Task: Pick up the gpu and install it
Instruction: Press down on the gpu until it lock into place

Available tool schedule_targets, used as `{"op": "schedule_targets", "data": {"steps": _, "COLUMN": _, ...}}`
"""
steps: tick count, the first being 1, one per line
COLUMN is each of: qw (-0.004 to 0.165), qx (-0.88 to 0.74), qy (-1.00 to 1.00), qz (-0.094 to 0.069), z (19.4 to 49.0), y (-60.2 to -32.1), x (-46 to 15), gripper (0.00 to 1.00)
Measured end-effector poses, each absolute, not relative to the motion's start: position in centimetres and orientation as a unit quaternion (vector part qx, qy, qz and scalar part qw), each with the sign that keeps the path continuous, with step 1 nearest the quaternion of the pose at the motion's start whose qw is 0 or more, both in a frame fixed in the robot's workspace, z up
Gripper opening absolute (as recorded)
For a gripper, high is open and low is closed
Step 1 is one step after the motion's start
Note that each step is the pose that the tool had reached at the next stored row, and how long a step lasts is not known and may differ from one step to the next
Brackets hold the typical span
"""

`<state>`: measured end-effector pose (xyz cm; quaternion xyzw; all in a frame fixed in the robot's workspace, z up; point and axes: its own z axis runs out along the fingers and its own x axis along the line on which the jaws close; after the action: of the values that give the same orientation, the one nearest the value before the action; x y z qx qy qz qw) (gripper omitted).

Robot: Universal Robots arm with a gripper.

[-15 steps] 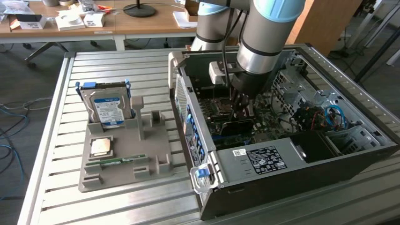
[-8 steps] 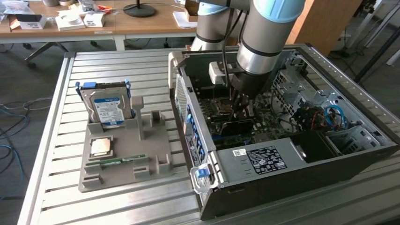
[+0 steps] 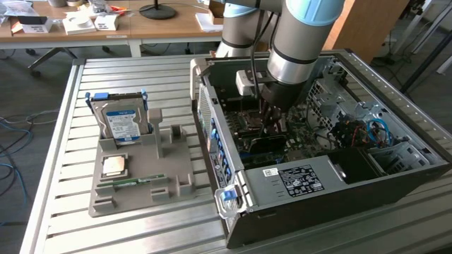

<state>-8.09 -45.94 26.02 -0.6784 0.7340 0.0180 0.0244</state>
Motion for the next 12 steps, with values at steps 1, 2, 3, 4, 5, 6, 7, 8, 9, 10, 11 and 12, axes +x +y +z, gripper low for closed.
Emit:
{"op": "schedule_targets", "data": {"steps": 1, "qw": 0.024, "qx": -0.678, "qy": 0.734, "qz": 0.018, "z": 25.97, "y": -45.94, "x": -8.09, "gripper": 0.11}}
{"op": "schedule_targets", "data": {"steps": 2, "qw": 0.024, "qx": -0.678, "qy": 0.734, "qz": 0.018, "z": 25.90, "y": -45.95, "x": -8.09, "gripper": 0.11}}
{"op": "schedule_targets", "data": {"steps": 3, "qw": 0.024, "qx": -0.678, "qy": 0.734, "qz": 0.018, "z": 25.88, "y": -45.95, "x": -8.09, "gripper": 0.11}}
{"op": "schedule_targets", "data": {"steps": 4, "qw": 0.024, "qx": -0.678, "qy": 0.734, "qz": 0.018, "z": 25.87, "y": -45.94, "x": -8.09, "gripper": 0.11}}
{"op": "schedule_targets", "data": {"steps": 5, "qw": 0.024, "qx": -0.678, "qy": 0.734, "qz": 0.018, "z": 25.85, "y": -45.93, "x": -8.09, "gripper": 0.11}}
{"op": "schedule_targets", "data": {"steps": 6, "qw": 0.024, "qx": -0.678, "qy": 0.734, "qz": 0.018, "z": 25.82, "y": -45.94, "x": -8.09, "gripper": 0.11}}
{"op": "schedule_targets", "data": {"steps": 7, "qw": 0.024, "qx": -0.678, "qy": 0.734, "qz": 0.018, "z": 25.82, "y": -45.94, "x": -8.09, "gripper": 0.11}}
{"op": "schedule_targets", "data": {"steps": 8, "qw": 0.024, "qx": -0.678, "qy": 0.734, "qz": 0.018, "z": 25.82, "y": -45.94, "x": -8.09, "gripper": 0.11}}
{"op": "schedule_targets", "data": {"steps": 9, "qw": 0.024, "qx": -0.678, "qy": 0.734, "qz": 0.018, "z": 25.82, "y": -45.94, "x": -8.09, "gripper": 0.11}}
{"op": "schedule_targets", "data": {"steps": 10, "qw": 0.024, "qx": -0.678, "qy": 0.734, "qz": 0.018, "z": 25.82, "y": -45.94, "x": -8.09, "gripper": 0.11}}
{"op": "schedule_targets", "data": {"steps": 11, "qw": 0.024, "qx": -0.678, "qy": 0.734, "qz": 0.018, "z": 25.82, "y": -45.94, "x": -8.09, "gripper": 0.11}}
{"op": "schedule_targets", "data": {"steps": 12, "qw": 0.024, "qx": -0.678, "qy": 0.734, "qz": 0.018, "z": 25.85, "y": -45.93, "x": -8.09, "gripper": 0.11}}
